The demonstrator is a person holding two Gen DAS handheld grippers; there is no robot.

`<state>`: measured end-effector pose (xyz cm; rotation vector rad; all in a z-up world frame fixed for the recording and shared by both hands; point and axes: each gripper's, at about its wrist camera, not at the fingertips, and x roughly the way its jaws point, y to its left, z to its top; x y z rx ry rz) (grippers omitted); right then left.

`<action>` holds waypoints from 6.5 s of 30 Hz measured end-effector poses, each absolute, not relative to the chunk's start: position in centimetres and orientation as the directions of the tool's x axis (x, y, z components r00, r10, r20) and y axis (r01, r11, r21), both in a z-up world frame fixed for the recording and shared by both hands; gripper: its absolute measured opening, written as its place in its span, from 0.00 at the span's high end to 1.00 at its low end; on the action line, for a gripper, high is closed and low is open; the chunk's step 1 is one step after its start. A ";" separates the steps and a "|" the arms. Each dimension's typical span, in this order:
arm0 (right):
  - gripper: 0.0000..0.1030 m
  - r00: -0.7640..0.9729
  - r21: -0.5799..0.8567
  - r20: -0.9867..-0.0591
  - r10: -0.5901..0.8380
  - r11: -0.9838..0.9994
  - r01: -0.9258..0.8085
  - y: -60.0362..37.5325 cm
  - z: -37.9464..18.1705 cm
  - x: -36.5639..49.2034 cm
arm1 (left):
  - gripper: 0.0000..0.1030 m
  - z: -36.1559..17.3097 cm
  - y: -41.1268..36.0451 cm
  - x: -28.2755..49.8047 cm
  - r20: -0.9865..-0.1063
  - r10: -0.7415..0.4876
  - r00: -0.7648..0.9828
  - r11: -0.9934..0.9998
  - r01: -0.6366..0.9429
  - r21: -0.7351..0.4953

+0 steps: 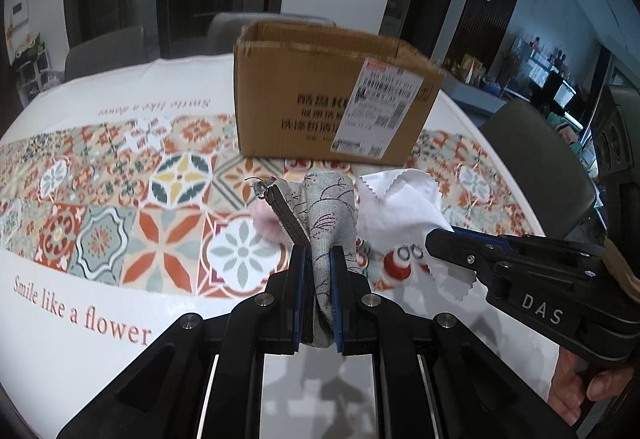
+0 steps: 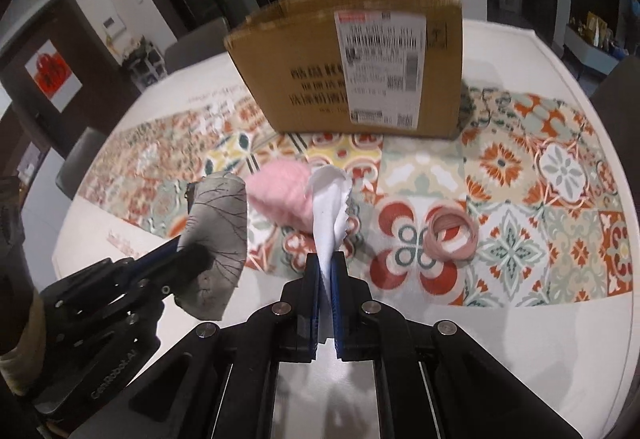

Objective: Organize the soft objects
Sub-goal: 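Lift the grey pouch and white cloth strip and carry both over the box, then lower both tools into the box and open them to release the items, then grasp the pink fuzzy hat with the left tool while the right tool grasps the pink ribbon roll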

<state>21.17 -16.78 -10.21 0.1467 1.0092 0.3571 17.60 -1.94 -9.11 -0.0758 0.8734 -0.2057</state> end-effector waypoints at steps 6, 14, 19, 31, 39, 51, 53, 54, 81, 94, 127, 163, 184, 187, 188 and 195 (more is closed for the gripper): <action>0.93 0.541 0.294 -0.754 0.371 0.928 -0.227 -17.2 -7.5 20.7 | 0.87 -6.6 -2.1 17.8 -0.710 -0.224 0.668 0.974 0.170 -0.148; 0.93 0.622 0.297 -0.688 0.374 0.927 -0.229 -17.6 -3.9 20.8 | 0.87 -3.4 -2.2 18.5 -0.642 -0.232 0.731 0.972 0.194 -0.131; 0.93 0.667 0.294 -0.646 0.372 0.927 -0.232 -17.7 -2.0 21.0 | 0.87 -1.4 -2.2 19.3 -0.598 -0.234 0.767 0.972 0.209 -0.111; 0.93 0.765 0.292 -0.536 0.357 0.929 -0.228 -18.3 2.4 23.0 | 0.87 1.7 -2.0 22.1 -0.513 -0.234 0.826 0.971 0.223 -0.084; 0.93 0.791 0.287 -0.500 0.353 0.929 -0.233 -18.5 3.9 25.4 | 0.87 3.0 -2.0 24.7 -0.469 -0.219 0.856 0.974 0.218 -0.058; 0.93 0.805 0.262 -0.481 0.348 0.933 -0.247 -18.6 5.0 30.4 | 0.87 3.0 -2.5 29.4 -0.455 -0.210 0.865 0.976 0.216 -0.039; 0.93 0.804 0.260 -0.483 0.348 0.933 -0.248 -18.5 4.9 31.1 | 0.87 2.7 -2.7 30.2 -0.460 -0.208 0.863 0.976 0.216 -0.037; 0.93 0.802 0.259 -0.486 0.348 0.933 -0.248 -18.5 4.8 31.7 | 0.87 2.5 -2.7 30.7 -0.464 -0.207 0.861 0.976 0.215 -0.036; 0.93 0.681 0.235 -0.671 0.295 0.955 -0.182 -19.5 -4.4 42.2 | 0.76 -5.8 -5.4 39.8 -0.632 -0.171 0.756 0.973 0.230 0.012; 0.72 0.678 0.209 -0.689 0.256 0.966 -0.152 -19.4 -5.1 42.2 | 0.48 -5.7 -4.9 39.4 -0.628 -0.150 0.763 0.977 0.212 0.025; 0.45 0.729 0.183 -0.666 0.159 0.982 -0.046 -20.3 -1.7 32.9 | 0.32 -2.3 -4.1 30.8 -0.611 -0.137 0.780 0.983 0.183 0.014; 0.35 0.420 0.118 -0.905 0.062 0.987 0.108 -21.4 -13.0 29.3 | 0.19 -14.3 -5.1 29.1 -0.878 -0.189 0.439 0.960 0.272 -0.070; 0.28 0.287 0.064 -0.958 0.027 0.991 0.120 -21.3 -18.2 30.3 | 0.19 -18.8 -5.4 31.2 -0.914 -0.108 0.390 0.963 0.270 0.001; 0.37 0.291 0.055 -0.957 0.020 0.992 0.114 -21.1 -18.5 30.5 | 0.30 -18.6 -5.5 31.0 -0.905 -0.111 0.410 0.962 0.272 0.006; 0.41 0.295 0.053 -0.955 0.018 0.992 0.112 -21.0 -18.5 30.5 | 0.35 -18.5 -5.5 30.9 -0.902 -0.114 0.416 0.961 0.275 0.005; 0.75 0.312 0.062 -0.950 0.031 0.994 0.090 -20.1 -18.7 30.4 | 0.70 -17.1 -4.9 30.0 -0.886 -0.123 0.447 0.960 0.281 0.008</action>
